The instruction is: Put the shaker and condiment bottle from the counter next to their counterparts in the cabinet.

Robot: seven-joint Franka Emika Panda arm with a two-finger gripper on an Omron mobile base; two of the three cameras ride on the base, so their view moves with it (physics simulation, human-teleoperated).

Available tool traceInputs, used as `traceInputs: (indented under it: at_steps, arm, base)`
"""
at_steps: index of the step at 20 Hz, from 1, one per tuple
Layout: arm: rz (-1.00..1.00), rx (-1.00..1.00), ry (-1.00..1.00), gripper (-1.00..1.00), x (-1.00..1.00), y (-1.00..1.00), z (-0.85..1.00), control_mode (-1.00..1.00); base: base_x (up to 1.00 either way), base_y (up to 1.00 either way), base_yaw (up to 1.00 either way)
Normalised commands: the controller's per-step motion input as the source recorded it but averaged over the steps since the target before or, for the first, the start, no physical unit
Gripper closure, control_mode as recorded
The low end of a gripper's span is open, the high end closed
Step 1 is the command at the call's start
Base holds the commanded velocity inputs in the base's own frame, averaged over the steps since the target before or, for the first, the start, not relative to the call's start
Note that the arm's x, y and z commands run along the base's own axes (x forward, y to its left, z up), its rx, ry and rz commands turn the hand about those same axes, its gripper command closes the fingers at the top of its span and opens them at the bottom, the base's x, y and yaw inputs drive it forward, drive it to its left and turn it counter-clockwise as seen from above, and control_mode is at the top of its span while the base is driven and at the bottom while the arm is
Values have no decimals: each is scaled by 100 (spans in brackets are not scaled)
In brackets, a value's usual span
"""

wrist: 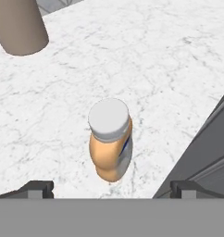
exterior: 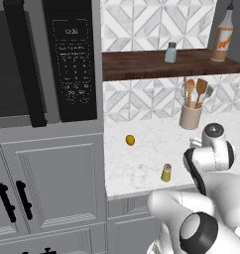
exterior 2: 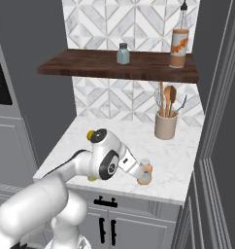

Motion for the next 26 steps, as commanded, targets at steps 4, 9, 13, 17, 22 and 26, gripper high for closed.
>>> traceInputs:
  at_steps: [4, 9, 13, 17, 22, 26]
  arm:
    - [0, 0, 0, -100, 12, -6, -12, -100]
    - [0, 0, 0, -100, 17, -13, -15, -100]
    - [0, 0, 0, -100, 17, -6, -21, -100]
    - [0, 0, 0, -100, 14, -1, -22, -100]
    - [0, 0, 0, -100, 19, -16, -21, -100]
    - [0, 0, 0, -100, 29, -32, -23, -100]
  base:
    - [0, 0, 0]
    - [0, 0, 0]
    - [0, 0, 0]
    - [0, 0, 0]
    - [0, 0, 0]
    - [0, 0, 0]
